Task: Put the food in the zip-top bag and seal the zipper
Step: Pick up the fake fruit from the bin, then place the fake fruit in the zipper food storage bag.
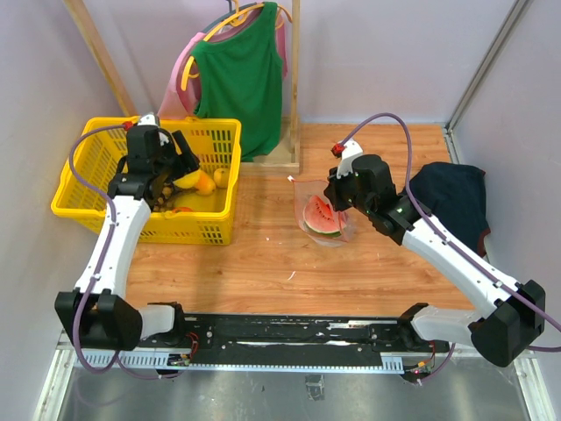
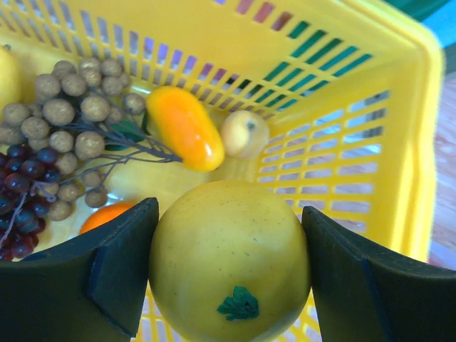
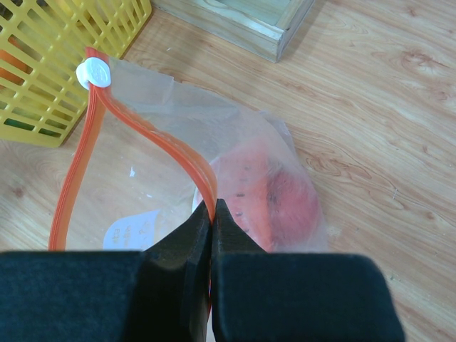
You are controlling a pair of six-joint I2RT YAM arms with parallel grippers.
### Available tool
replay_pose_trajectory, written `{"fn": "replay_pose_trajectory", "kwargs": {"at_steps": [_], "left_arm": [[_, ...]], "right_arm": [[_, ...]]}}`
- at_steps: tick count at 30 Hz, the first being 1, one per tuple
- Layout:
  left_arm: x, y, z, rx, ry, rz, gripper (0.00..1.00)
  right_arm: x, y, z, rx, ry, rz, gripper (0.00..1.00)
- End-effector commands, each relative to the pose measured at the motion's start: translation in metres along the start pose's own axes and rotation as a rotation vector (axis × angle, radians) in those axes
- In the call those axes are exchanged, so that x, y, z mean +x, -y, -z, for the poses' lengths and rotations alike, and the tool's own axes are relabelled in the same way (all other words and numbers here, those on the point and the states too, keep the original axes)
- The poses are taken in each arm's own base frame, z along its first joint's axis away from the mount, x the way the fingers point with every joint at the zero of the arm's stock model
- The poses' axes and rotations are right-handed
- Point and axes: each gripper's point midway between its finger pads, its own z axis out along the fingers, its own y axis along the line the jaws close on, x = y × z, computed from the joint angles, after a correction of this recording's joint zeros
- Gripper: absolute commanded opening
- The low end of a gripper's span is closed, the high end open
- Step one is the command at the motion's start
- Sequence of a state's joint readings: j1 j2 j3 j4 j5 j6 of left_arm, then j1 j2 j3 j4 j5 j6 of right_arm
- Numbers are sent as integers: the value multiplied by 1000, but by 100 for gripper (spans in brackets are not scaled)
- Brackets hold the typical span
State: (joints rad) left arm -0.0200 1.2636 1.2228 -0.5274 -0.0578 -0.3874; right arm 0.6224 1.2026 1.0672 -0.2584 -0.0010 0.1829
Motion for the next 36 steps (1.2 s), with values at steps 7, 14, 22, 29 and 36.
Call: {"fn": "replay_pose_trajectory", "kwargs": {"at_steps": [7, 14, 22, 29, 36], "left_arm": [[-27, 91, 63, 330, 131, -16, 45], [-14, 154, 103, 544, 152, -52, 43], [13, 222, 143, 785, 172, -92, 42], [47, 267, 161, 925, 185, -135, 42], [86, 294, 164, 1003, 200, -178, 42]], "right_arm": [[-8, -11, 2, -41, 28, -17, 1], [-10, -14, 1, -53, 30, -19, 1], [-12, -17, 2, -69, 35, -21, 1], [-14, -20, 5, -84, 41, -23, 1], [-17, -23, 9, -102, 50, -25, 1]]}}
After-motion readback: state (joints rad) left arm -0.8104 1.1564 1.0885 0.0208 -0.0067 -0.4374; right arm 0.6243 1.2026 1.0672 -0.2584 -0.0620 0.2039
